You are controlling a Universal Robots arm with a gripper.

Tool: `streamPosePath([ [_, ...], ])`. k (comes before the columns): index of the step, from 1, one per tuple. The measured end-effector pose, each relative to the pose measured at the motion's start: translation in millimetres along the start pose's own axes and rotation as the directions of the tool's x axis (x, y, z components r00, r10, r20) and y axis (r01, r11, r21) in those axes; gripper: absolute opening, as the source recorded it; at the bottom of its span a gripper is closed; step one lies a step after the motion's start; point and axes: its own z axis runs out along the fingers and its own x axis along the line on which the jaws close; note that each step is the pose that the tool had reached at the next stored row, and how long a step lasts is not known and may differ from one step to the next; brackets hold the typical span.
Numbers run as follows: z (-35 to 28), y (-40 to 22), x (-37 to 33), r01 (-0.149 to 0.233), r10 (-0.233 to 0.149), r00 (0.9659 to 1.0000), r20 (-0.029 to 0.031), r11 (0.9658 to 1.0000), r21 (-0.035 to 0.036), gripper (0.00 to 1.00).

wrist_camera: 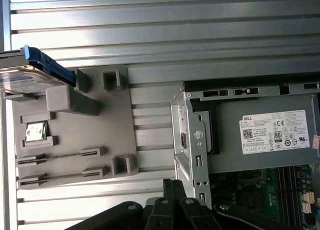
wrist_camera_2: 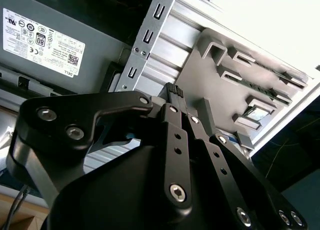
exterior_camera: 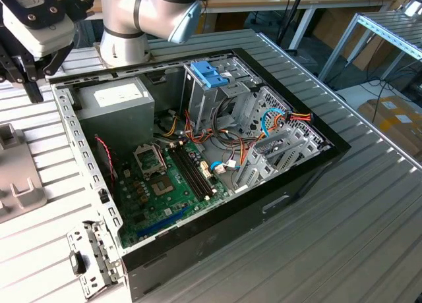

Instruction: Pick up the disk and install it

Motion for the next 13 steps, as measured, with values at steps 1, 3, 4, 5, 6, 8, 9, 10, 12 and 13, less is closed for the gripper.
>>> streamPosePath([
  [1,0.0,-0.1,0.7,0.0,0.0,1.0,0.0,1.0,0.0,0.11],
  [3,-0.1,-0.2,2.5,0.0,0.0,1.0,0.0,1.0,0.0,0.11],
  [4,-0.1,-0.2,3.2,0.0,0.0,1.0,0.0,1.0,0.0,0.11],
  [5,-0.1,-0.3,4.1,0.0,0.0,1.0,0.0,1.0,0.0,0.11],
  [6,-0.2,-0.4,5.1,0.0,0.0,1.0,0.0,1.0,0.0,0.11],
  [8,-0.2,-0.5,6.9,0.0,0.0,1.0,0.0,1.0,0.0,0.11],
  [9,-0.2,-0.6,7.6,0.0,0.0,1.0,0.0,1.0,0.0,0.11],
  [10,-0.2,-0.6,8.2,0.0,0.0,1.0,0.0,1.0,0.0,0.11],
  [12,-0.3,-0.7,9.5,0.0,0.0,1.0,-0.0001,1.0,0.0001,0.11],
  [13,-0.3,-0.8,10.0,0.0,0.0,1.0,0.0,1.0,0.0001,0.11],
])
